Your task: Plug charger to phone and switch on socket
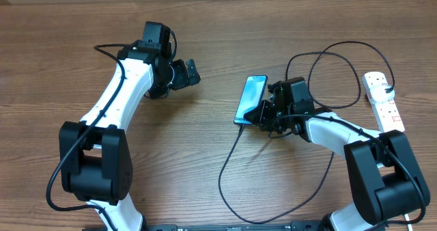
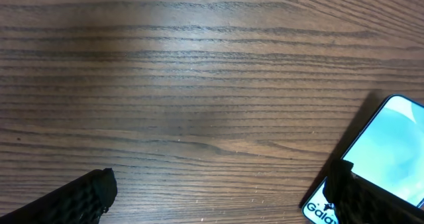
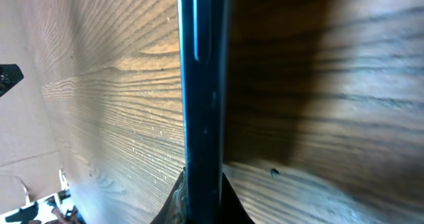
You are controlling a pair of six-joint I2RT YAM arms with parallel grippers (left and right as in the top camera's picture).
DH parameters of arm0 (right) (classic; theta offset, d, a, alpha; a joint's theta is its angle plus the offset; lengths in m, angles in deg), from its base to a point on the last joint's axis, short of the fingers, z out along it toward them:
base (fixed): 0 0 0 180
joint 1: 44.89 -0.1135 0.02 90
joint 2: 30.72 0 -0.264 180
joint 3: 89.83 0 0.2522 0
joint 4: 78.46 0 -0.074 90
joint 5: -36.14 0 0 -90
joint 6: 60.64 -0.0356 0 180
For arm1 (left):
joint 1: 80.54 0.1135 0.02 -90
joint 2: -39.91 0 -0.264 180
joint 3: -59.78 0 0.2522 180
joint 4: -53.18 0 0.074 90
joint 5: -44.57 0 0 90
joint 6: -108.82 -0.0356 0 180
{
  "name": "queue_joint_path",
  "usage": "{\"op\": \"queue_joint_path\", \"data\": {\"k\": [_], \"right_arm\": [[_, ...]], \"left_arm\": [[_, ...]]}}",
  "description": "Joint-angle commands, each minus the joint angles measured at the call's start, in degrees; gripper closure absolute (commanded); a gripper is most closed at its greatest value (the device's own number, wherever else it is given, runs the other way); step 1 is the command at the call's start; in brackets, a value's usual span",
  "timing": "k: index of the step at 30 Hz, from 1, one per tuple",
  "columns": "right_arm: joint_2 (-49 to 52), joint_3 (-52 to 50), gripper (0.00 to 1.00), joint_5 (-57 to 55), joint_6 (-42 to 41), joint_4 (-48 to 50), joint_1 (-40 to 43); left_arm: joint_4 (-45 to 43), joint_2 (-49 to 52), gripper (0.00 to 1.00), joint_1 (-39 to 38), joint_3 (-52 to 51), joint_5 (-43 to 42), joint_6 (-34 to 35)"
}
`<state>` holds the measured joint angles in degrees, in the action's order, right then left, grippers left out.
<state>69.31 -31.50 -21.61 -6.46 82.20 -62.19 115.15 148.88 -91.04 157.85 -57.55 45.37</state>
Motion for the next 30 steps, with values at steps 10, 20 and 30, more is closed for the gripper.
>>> {"op": "queue_joint_path", "data": {"k": [10,20,30], "right_arm": [[1.2,0.5,0.96,-7.5,0.3,1.0,-2.5],[1.2,0.5,0.94,-9.3,0.1,1.3,-2.5],[1.2,0.5,0.79,-9.3,0.1,1.3,-2.5]], "left_arm": [[0.0,-1.4,0.0,-0.1,0.0,0.7,-1.1],[0.0,-1.4,0.0,-0.1,0.0,0.7,-1.1],[0.0,-1.4,0.0,-0.1,0.0,0.7,-1.1]]}}
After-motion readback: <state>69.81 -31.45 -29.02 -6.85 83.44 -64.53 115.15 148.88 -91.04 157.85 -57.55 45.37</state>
